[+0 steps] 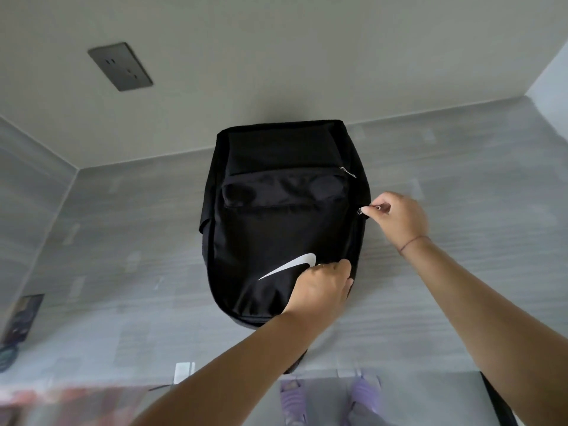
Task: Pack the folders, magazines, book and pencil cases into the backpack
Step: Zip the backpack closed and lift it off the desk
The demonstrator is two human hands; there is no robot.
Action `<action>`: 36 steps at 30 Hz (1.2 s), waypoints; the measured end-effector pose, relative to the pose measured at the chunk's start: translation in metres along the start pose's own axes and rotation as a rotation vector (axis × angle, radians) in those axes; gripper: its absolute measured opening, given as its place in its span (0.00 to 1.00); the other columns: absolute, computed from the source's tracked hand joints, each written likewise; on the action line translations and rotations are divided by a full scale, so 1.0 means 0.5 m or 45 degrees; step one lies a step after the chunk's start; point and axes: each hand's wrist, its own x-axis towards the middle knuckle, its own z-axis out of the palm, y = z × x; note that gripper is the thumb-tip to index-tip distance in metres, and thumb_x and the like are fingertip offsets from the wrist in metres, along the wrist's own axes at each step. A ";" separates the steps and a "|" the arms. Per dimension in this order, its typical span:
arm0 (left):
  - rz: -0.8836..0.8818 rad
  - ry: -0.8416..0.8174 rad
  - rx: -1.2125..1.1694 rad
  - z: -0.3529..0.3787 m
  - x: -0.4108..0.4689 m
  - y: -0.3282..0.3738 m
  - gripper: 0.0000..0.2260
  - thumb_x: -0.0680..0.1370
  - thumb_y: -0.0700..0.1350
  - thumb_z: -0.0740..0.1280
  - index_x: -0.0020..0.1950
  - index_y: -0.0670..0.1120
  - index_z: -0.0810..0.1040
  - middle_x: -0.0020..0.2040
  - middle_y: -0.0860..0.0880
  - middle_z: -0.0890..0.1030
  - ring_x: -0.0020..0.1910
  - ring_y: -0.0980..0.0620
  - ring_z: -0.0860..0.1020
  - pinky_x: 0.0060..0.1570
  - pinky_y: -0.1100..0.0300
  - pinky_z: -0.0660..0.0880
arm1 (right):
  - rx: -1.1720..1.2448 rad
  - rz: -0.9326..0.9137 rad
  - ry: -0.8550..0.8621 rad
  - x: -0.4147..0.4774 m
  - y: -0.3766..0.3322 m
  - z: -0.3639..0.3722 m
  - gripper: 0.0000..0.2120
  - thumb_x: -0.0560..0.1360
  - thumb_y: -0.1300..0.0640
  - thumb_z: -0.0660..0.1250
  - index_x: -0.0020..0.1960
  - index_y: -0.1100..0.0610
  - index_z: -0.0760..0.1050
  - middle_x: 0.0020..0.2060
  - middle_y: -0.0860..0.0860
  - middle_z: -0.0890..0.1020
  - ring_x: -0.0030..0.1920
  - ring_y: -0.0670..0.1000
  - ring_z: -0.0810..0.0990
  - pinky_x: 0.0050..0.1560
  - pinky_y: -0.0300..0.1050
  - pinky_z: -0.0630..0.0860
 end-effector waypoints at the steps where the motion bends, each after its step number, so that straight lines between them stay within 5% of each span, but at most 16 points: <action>1: -0.021 0.041 -0.050 -0.006 -0.003 -0.007 0.10 0.80 0.47 0.60 0.46 0.40 0.73 0.40 0.42 0.79 0.39 0.41 0.76 0.38 0.51 0.70 | 0.046 0.050 -0.070 0.005 -0.004 0.004 0.09 0.70 0.51 0.71 0.41 0.56 0.79 0.38 0.53 0.82 0.41 0.53 0.78 0.41 0.43 0.70; 4: -0.150 0.445 -0.053 -0.031 -0.027 -0.058 0.10 0.75 0.53 0.66 0.45 0.46 0.77 0.42 0.50 0.80 0.43 0.49 0.76 0.44 0.55 0.72 | 0.227 0.234 -0.213 0.011 -0.010 0.007 0.15 0.73 0.48 0.67 0.50 0.59 0.74 0.43 0.53 0.78 0.45 0.55 0.76 0.46 0.45 0.70; 7: -0.851 0.861 -0.178 -0.053 -0.073 -0.159 0.20 0.71 0.57 0.69 0.59 0.49 0.72 0.59 0.49 0.73 0.59 0.48 0.69 0.58 0.49 0.66 | 0.581 0.625 -0.369 -0.016 -0.014 0.014 0.28 0.73 0.39 0.64 0.64 0.57 0.66 0.52 0.54 0.76 0.54 0.58 0.78 0.47 0.51 0.77; 10: -1.610 0.660 -0.877 -0.059 -0.112 -0.248 0.34 0.69 0.58 0.72 0.68 0.45 0.65 0.68 0.43 0.67 0.66 0.41 0.66 0.65 0.45 0.65 | 0.750 0.878 -0.623 -0.061 -0.002 0.041 0.27 0.72 0.36 0.64 0.60 0.55 0.71 0.52 0.53 0.79 0.50 0.55 0.80 0.43 0.48 0.78; 12: -1.731 0.413 -1.532 -0.055 -0.130 -0.263 0.33 0.67 0.56 0.75 0.65 0.42 0.69 0.63 0.44 0.74 0.60 0.44 0.73 0.56 0.49 0.72 | 0.885 0.949 -0.720 -0.092 -0.004 0.064 0.21 0.72 0.37 0.64 0.55 0.53 0.75 0.48 0.52 0.82 0.46 0.53 0.81 0.41 0.46 0.78; 14: -1.669 0.244 -1.799 -0.047 -0.141 -0.267 0.28 0.67 0.53 0.76 0.61 0.41 0.73 0.56 0.45 0.79 0.52 0.47 0.78 0.46 0.55 0.75 | 0.876 0.902 -0.668 -0.112 -0.011 0.089 0.16 0.75 0.44 0.65 0.56 0.53 0.75 0.50 0.52 0.81 0.48 0.53 0.79 0.42 0.44 0.77; 18: -1.529 0.321 -1.775 -0.044 -0.148 -0.277 0.20 0.72 0.42 0.72 0.61 0.35 0.74 0.53 0.41 0.80 0.45 0.47 0.79 0.37 0.60 0.76 | 0.740 0.685 -0.389 -0.123 -0.042 0.091 0.14 0.78 0.61 0.63 0.61 0.66 0.73 0.54 0.62 0.80 0.53 0.57 0.78 0.50 0.46 0.74; 24: -1.192 0.584 -1.790 -0.182 -0.135 -0.271 0.12 0.75 0.38 0.67 0.58 0.38 0.76 0.49 0.43 0.82 0.43 0.47 0.80 0.34 0.62 0.78 | 0.551 0.340 -0.332 -0.097 -0.156 -0.003 0.12 0.77 0.62 0.64 0.59 0.65 0.75 0.52 0.60 0.81 0.53 0.58 0.78 0.56 0.50 0.75; 28: -0.957 0.801 -1.812 -0.355 -0.085 -0.271 0.05 0.74 0.39 0.68 0.49 0.41 0.79 0.40 0.47 0.82 0.33 0.53 0.79 0.25 0.66 0.75 | 0.728 0.215 -0.383 -0.087 -0.275 -0.076 0.05 0.78 0.63 0.61 0.53 0.60 0.74 0.40 0.55 0.79 0.40 0.55 0.77 0.32 0.38 0.77; 30: -0.879 0.849 -1.821 -0.435 -0.049 -0.267 0.02 0.74 0.40 0.68 0.45 0.42 0.79 0.38 0.47 0.82 0.33 0.52 0.79 0.30 0.63 0.75 | 0.813 0.242 -0.382 -0.088 -0.330 -0.105 0.04 0.79 0.62 0.60 0.48 0.60 0.74 0.35 0.56 0.79 0.33 0.55 0.77 0.31 0.42 0.76; 33: -0.811 0.863 -1.811 -0.534 0.010 -0.251 0.04 0.74 0.42 0.67 0.40 0.43 0.77 0.39 0.43 0.77 0.38 0.46 0.75 0.39 0.55 0.71 | 0.914 0.332 -0.400 -0.099 -0.390 -0.136 0.11 0.80 0.60 0.59 0.39 0.57 0.72 0.19 0.48 0.78 0.19 0.46 0.75 0.22 0.35 0.70; 36: -0.790 0.811 -1.798 -0.600 0.066 -0.225 0.08 0.72 0.42 0.68 0.33 0.42 0.77 0.30 0.45 0.77 0.31 0.48 0.74 0.33 0.59 0.72 | 1.029 0.441 -0.471 -0.137 -0.427 -0.152 0.12 0.80 0.63 0.57 0.39 0.62 0.72 0.17 0.53 0.77 0.16 0.46 0.74 0.17 0.33 0.65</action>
